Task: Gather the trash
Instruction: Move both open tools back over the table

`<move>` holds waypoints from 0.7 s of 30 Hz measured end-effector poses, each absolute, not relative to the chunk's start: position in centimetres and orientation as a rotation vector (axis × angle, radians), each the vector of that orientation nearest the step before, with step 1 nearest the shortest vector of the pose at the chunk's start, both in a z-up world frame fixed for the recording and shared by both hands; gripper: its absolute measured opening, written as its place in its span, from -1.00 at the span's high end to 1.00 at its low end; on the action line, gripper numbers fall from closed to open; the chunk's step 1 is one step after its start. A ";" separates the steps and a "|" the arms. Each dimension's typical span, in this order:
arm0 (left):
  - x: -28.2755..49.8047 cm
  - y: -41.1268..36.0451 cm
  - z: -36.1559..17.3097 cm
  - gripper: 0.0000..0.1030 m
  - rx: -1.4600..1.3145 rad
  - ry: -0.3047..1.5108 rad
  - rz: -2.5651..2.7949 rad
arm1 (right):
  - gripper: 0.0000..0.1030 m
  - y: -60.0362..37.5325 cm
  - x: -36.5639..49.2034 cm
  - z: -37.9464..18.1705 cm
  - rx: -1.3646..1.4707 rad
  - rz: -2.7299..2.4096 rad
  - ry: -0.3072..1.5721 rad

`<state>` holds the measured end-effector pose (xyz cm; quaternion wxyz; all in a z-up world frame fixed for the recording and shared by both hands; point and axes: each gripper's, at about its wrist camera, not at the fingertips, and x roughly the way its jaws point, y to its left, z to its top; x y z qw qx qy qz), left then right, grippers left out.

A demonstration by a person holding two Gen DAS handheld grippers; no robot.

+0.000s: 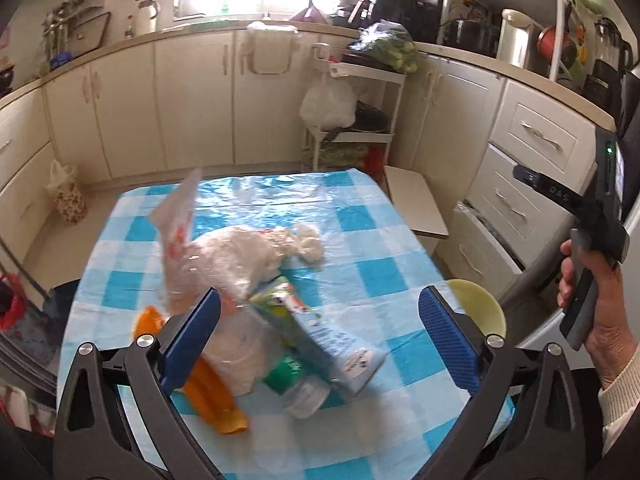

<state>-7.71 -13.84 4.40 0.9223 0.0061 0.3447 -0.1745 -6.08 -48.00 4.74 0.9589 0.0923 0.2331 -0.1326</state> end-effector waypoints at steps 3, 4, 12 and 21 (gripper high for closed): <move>-7.9 -9.9 4.7 -0.86 -0.005 0.676 -0.277 | -0.73 -46.8 -6.0 5.1 0.165 -0.233 0.466; -7.8 -8.5 4.8 -0.86 -0.014 0.668 -0.253 | -0.74 -46.5 -5.9 5.2 0.161 -0.223 0.461; -7.1 -2.5 4.9 -0.86 -0.095 0.668 -0.150 | -0.75 -43.3 -6.7 5.0 0.253 -0.107 0.454; -4.1 -5.4 2.9 -0.86 0.011 0.721 -0.155 | -0.75 -37.1 -5.5 3.9 0.111 0.025 0.510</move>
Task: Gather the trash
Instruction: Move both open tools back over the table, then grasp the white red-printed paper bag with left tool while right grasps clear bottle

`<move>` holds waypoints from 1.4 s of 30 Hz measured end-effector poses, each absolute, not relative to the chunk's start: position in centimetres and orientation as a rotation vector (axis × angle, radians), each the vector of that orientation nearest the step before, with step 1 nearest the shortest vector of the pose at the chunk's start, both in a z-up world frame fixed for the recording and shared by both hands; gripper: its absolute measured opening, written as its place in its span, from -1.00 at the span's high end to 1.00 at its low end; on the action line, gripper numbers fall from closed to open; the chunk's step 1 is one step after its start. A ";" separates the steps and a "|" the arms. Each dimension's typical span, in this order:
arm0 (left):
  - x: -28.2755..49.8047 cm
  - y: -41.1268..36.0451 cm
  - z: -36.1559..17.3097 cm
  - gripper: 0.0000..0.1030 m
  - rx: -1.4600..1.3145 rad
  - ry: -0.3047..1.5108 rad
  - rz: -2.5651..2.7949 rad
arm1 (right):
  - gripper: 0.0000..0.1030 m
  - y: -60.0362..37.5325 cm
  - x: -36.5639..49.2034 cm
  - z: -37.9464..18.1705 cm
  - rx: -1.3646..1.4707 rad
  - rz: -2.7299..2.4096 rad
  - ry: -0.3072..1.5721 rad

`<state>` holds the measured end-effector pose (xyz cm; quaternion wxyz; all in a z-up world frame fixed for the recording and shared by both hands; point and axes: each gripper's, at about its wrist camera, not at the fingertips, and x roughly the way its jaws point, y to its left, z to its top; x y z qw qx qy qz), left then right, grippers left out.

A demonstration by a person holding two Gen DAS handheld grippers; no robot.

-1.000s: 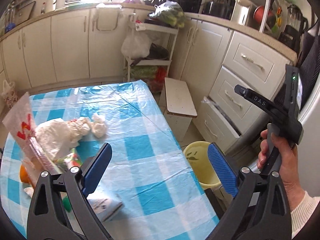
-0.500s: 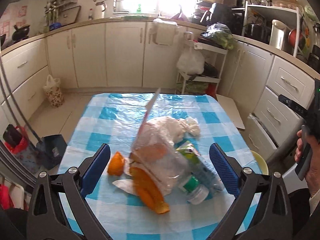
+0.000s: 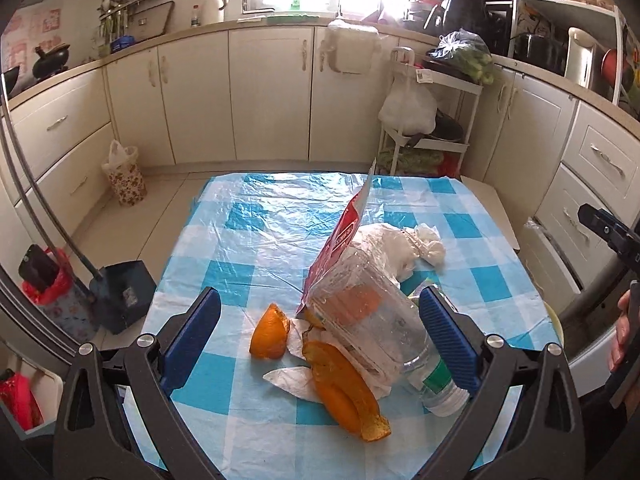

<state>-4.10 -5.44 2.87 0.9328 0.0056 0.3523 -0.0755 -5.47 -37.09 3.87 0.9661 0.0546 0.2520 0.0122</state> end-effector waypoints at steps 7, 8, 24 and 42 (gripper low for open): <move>0.9 -7.2 1.8 -0.86 0.044 0.743 -0.120 | -0.75 -36.1 -4.7 3.1 0.087 0.065 0.528; 1.5 -7.2 1.7 -0.85 0.047 0.746 -0.119 | -0.75 -35.9 -4.8 3.1 0.091 0.070 0.531; 4.0 -3.3 4.4 0.98 0.014 0.735 -0.255 | -0.75 -27.3 -4.1 3.0 -0.047 0.398 0.567; 2.3 2.7 6.0 0.98 -0.199 0.676 -0.304 | -0.21 -16.6 -0.4 -4.0 -0.266 0.495 0.832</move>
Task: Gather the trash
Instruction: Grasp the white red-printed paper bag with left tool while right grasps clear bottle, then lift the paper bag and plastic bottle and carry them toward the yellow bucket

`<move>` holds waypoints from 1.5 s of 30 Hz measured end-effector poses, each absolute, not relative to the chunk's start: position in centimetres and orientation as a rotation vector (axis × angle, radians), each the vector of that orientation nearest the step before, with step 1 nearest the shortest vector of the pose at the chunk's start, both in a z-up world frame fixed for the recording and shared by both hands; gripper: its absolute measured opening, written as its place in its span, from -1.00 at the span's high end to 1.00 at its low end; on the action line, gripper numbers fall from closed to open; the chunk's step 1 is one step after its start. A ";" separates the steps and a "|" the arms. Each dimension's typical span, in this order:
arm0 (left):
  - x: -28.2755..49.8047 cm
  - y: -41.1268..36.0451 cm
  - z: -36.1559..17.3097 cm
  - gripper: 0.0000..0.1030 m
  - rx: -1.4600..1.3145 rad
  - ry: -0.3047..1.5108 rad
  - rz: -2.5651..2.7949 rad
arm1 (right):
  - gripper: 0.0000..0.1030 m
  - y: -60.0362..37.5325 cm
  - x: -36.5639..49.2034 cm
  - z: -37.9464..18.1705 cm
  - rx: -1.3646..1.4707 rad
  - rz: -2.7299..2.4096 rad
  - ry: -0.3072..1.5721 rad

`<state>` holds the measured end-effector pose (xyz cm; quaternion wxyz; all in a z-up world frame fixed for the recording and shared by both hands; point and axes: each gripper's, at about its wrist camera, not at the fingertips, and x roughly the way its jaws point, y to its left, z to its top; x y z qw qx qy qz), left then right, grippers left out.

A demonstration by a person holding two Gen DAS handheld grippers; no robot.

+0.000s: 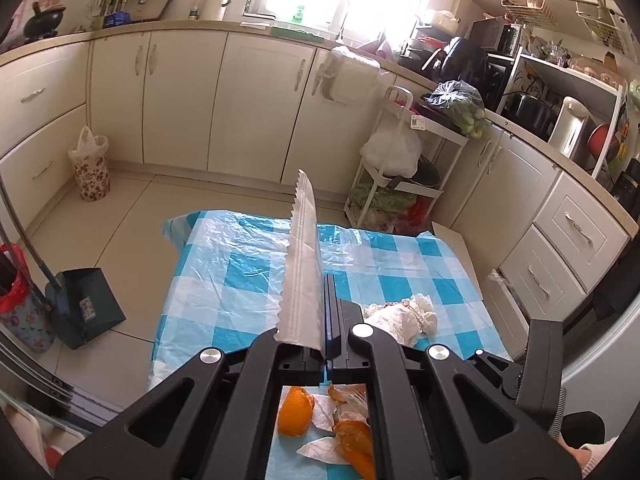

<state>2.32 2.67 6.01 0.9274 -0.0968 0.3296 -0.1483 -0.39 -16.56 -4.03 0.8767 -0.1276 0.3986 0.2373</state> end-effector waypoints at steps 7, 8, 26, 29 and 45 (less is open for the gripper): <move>2.4 3.3 5.9 0.98 -0.208 0.668 -0.281 | -0.06 -17.8 -0.4 -2.5 -0.123 0.588 0.817; 2.4 3.2 5.9 0.98 -0.204 0.665 -0.278 | -0.06 -18.0 -0.4 -1.9 -0.091 0.608 0.806; 1.9 1.4 5.4 0.98 -0.197 0.647 -0.318 | -0.07 -22.6 -1.8 1.1 0.202 0.871 0.861; 1.8 1.4 5.4 0.98 -0.197 0.643 -0.320 | -0.07 -20.6 -3.5 0.2 0.074 0.901 0.920; 1.7 1.3 5.5 0.98 -0.200 0.641 -0.325 | -0.31 -17.1 -6.2 -4.8 -0.196 0.952 1.122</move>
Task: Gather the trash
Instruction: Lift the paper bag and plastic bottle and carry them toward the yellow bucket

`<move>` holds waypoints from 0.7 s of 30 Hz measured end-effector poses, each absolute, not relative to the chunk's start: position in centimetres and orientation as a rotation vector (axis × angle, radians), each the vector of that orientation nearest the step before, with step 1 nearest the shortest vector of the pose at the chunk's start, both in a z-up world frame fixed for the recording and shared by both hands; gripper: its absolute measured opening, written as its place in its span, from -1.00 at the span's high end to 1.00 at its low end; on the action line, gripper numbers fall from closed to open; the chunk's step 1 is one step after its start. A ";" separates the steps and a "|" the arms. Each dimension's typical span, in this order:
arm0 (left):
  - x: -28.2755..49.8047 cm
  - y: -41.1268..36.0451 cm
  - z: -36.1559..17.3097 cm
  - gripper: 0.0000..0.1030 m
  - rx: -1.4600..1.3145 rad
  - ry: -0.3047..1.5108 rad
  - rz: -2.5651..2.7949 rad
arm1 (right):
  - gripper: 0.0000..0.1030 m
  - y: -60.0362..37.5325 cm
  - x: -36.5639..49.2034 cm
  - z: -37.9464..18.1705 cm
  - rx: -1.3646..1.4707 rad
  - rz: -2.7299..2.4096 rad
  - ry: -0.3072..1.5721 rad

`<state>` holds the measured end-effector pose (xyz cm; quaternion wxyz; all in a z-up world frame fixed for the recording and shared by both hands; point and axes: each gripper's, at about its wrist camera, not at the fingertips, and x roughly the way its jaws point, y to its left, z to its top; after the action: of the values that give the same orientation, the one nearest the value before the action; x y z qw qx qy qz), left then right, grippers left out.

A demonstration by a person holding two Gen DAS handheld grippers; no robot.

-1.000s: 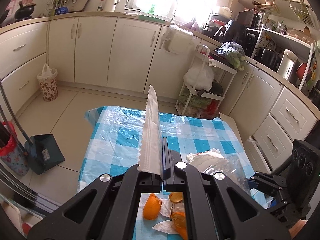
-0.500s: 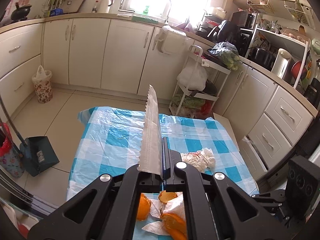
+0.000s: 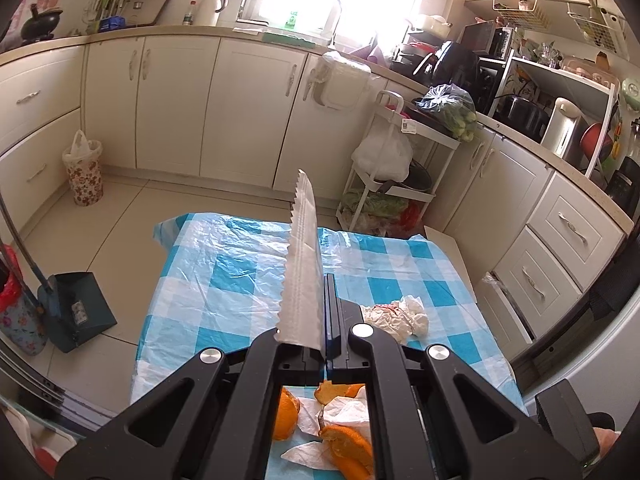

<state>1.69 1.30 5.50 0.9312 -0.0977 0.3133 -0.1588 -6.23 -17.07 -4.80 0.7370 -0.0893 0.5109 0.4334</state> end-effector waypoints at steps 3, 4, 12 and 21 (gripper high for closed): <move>1.7 1.3 5.6 0.98 -0.207 0.641 -0.323 | -0.35 -17.2 -6.7 -4.8 -0.238 0.951 1.123; 1.7 1.3 5.6 0.98 -0.208 0.641 -0.323 | -0.35 -17.3 -6.8 -4.6 -0.242 0.951 1.117; 1.7 1.1 5.6 0.98 -0.200 0.641 -0.328 | -0.11 -17.6 -7.5 -4.2 -0.276 0.944 1.086; 1.4 1.9 6.1 0.98 -0.231 0.611 -0.328 | -0.07 -22.0 -6.2 0.4 0.035 1.001 0.931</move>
<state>1.44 1.92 6.15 0.9340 -0.1129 0.2986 -0.1604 -6.20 -22.01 0.40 0.7753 0.0160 0.4300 0.4624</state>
